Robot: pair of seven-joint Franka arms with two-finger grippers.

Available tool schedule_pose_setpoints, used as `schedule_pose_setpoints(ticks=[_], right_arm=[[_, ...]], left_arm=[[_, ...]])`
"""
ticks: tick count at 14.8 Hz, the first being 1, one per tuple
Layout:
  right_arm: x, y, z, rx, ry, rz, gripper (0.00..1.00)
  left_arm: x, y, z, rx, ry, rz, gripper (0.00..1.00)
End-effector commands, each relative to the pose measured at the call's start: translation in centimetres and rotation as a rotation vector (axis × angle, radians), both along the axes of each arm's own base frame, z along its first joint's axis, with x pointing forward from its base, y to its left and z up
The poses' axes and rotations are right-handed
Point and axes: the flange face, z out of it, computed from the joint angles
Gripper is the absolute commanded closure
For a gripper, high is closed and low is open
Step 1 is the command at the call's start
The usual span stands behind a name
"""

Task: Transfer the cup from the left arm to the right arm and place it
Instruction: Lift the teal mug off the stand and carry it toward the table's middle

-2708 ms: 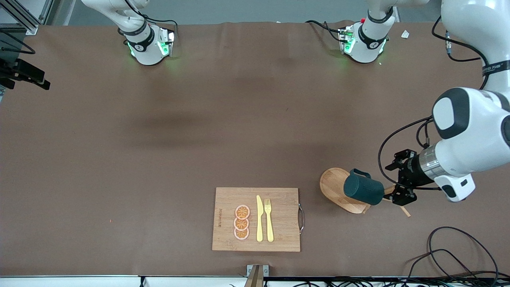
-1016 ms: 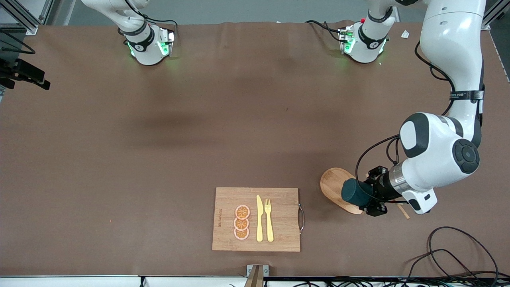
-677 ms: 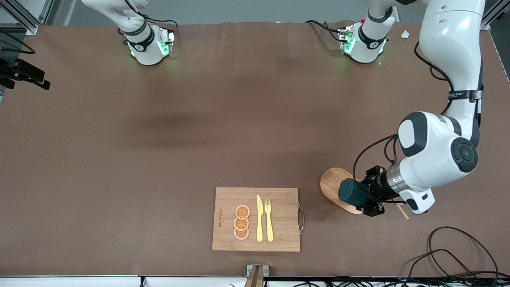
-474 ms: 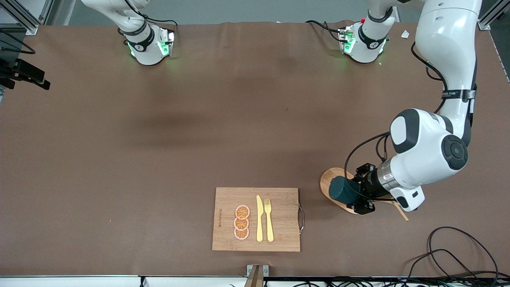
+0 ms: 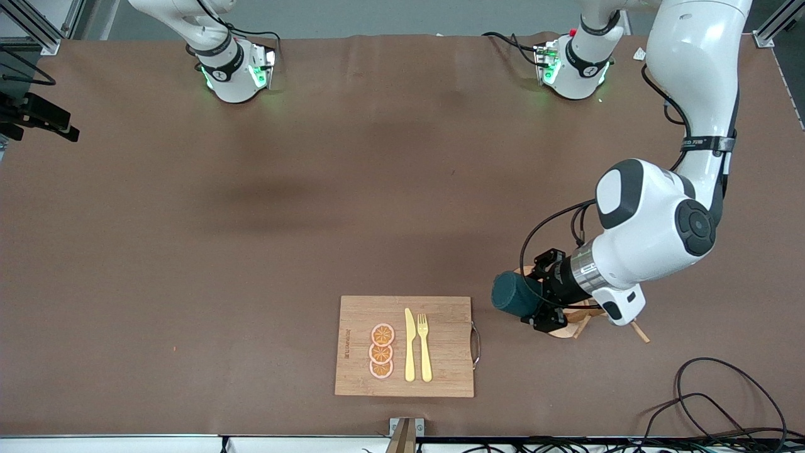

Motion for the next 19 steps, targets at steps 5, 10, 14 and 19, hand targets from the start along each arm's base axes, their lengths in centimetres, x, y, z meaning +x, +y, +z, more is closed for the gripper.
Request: schedule_pose_setpoints(ticks=[5, 10, 14, 19], right_arm=[[-0.9, 0.0, 0.2, 0.011, -0.003, -0.001, 0.0], [-0.9, 0.0, 0.2, 0.01, 0.0, -0.001, 0.0], [-0.9, 0.0, 0.3, 0.01, -0.001, -0.001, 0.0], [-0.9, -0.1, 0.2, 0.01, 0.0, -0.002, 0.0]], left_arm=[[-7.6, -14.4, 5.0, 0.104, -0.125, -0.169, 0.53], [-14.8, -25.2, 5.3, 0.243, -0.321, -0.314, 0.55], [-19.6, -31.7, 3.4, 0.333, -0.515, -0.502, 0.55], [-25.5, -38.1, -3.5, 0.514, -0.75, -0.795, 0.57]])
